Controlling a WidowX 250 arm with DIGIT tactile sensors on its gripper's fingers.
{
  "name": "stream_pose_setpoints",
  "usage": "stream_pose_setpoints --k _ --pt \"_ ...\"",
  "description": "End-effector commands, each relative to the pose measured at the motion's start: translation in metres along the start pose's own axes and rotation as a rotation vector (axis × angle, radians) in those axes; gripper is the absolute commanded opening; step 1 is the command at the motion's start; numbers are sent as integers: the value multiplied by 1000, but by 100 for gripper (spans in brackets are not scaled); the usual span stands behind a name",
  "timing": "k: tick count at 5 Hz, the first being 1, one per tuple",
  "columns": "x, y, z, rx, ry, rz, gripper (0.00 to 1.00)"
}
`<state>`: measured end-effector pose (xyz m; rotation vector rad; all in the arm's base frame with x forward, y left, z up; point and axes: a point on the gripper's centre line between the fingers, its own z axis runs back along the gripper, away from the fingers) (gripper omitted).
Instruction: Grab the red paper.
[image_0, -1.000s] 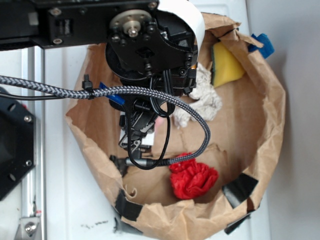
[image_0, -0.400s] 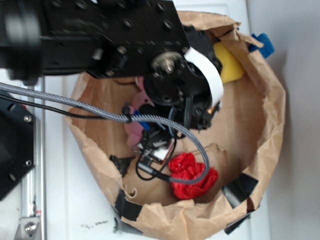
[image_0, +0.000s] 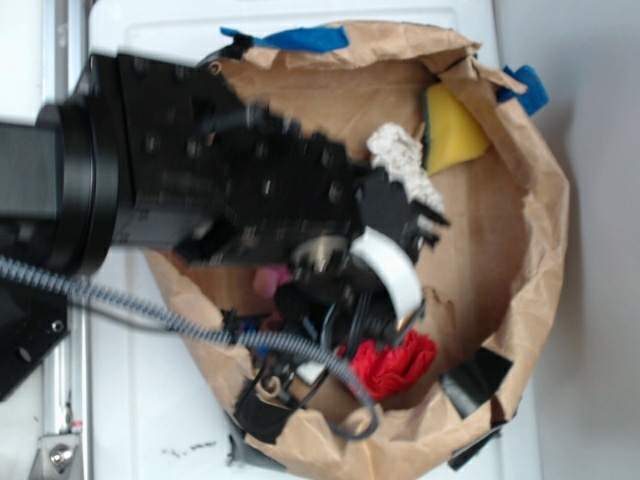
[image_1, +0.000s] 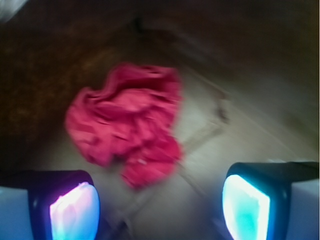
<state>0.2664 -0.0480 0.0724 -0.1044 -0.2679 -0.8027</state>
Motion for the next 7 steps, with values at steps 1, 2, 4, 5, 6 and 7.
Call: stream_pose_setpoints --k 1,2,4,5,6,7 --pt "18 -13 3 1 -99 -138 100" --pt "23 -9 -5 24 -105 -164 100" --pt "21 7 -34 12 -36 -136 100" --pt "18 12 -39 3 -26 -116 100" --pt "16 15 -37 0 -47 -93 0" --pt "14 17 -32 -1 -56 -84 0"
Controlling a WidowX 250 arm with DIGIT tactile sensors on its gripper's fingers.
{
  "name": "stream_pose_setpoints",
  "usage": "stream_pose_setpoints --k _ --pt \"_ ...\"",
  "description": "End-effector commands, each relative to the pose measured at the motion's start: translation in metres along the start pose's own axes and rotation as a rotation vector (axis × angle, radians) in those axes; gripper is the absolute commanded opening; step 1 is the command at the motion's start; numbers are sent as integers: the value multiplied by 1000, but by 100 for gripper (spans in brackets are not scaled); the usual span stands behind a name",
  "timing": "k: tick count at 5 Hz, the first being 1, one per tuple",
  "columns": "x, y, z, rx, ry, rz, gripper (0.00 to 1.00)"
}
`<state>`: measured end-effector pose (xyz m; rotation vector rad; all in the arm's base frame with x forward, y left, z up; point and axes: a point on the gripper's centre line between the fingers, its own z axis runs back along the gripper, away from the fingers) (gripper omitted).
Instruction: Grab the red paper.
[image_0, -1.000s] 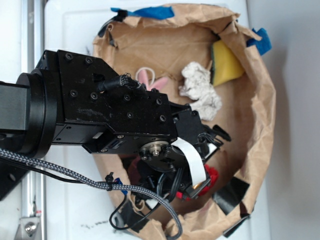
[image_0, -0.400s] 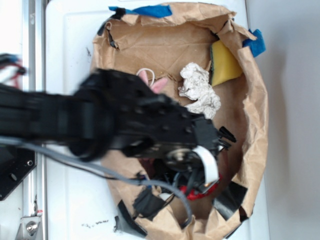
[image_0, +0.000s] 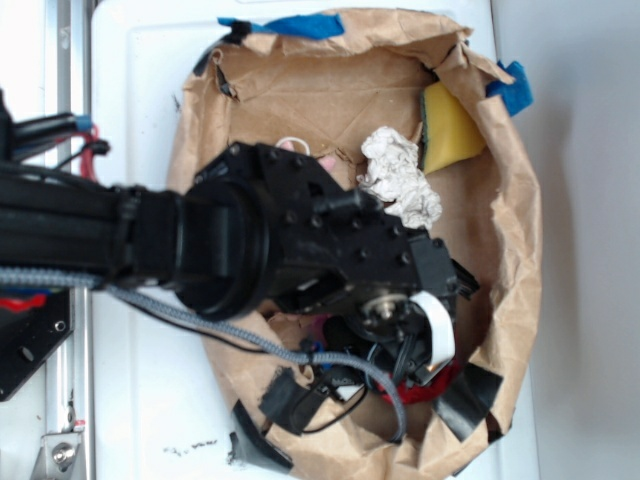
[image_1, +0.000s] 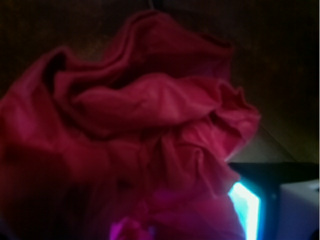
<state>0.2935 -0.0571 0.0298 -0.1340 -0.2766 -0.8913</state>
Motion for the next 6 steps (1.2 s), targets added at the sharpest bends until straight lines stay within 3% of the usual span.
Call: stream_pose_setpoints --k 1,2,3,4,5,6 --pt "-1 5 38 26 -41 31 0" --pt "-10 11 67 29 -41 143 0" --pt "-21 15 96 27 -1 271 0" --pt "-28 13 118 -13 65 361 0" --pt "-30 7 133 -33 63 365 0" --pt "-28 7 126 -31 55 292 100"
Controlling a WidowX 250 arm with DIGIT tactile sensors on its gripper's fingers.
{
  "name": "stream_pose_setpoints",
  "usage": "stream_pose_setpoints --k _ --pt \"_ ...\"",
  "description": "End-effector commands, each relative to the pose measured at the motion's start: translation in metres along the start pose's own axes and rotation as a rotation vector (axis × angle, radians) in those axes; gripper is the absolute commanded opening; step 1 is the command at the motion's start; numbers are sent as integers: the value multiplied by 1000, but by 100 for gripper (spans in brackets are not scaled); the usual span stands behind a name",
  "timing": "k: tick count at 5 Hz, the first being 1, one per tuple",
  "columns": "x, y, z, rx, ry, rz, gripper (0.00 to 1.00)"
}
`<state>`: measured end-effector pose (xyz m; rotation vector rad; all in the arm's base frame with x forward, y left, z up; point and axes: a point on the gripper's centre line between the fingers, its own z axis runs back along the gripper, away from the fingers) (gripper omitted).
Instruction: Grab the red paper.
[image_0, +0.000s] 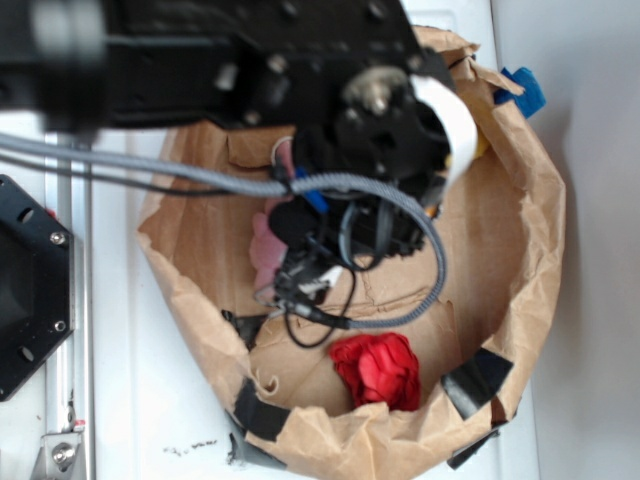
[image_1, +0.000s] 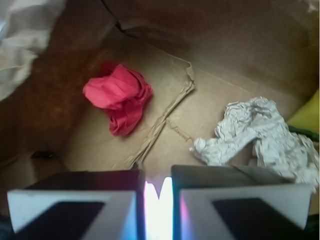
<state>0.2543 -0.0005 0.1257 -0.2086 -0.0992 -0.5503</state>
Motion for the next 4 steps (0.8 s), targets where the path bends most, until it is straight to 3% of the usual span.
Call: stream_pose_setpoints --k 1,3,4 --pt "15 -6 -4 37 -79 -186 100" --pt "26 -18 -40 34 -139 -301 100" --pt "34 -25 -53 69 -145 -359 100"
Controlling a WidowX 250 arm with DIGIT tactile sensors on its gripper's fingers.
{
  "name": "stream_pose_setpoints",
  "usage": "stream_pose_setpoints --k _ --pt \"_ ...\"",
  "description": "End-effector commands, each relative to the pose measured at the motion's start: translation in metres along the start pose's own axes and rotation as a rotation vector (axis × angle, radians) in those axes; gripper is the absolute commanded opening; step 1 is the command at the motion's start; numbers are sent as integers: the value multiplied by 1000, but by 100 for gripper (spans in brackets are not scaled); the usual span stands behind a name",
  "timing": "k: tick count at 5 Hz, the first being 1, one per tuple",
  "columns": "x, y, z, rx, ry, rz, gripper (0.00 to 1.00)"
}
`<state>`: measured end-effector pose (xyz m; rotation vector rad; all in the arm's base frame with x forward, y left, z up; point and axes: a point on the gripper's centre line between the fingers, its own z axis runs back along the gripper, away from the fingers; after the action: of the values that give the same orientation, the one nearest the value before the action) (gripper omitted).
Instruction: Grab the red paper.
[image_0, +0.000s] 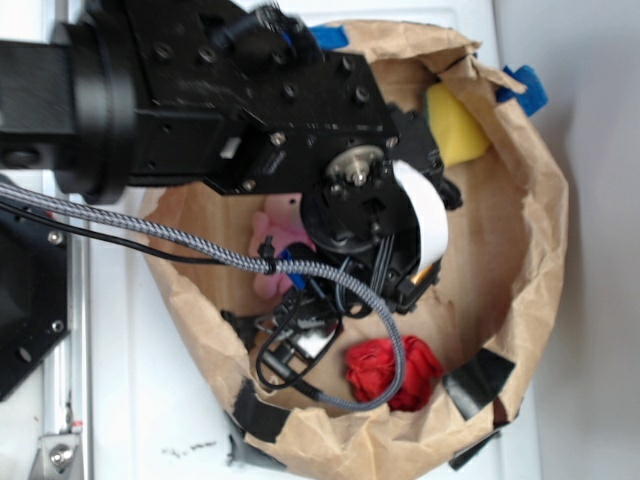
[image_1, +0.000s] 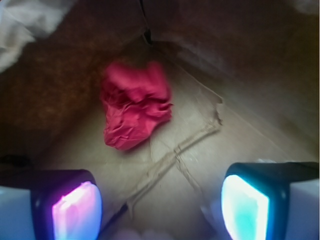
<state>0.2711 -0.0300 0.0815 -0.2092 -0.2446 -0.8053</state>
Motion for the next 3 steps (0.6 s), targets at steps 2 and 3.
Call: stream_pose_setpoints --k 2,3 --pt "28 -15 -24 -33 -67 -101 100" --pt "35 -14 -29 -12 -125 -66 100"
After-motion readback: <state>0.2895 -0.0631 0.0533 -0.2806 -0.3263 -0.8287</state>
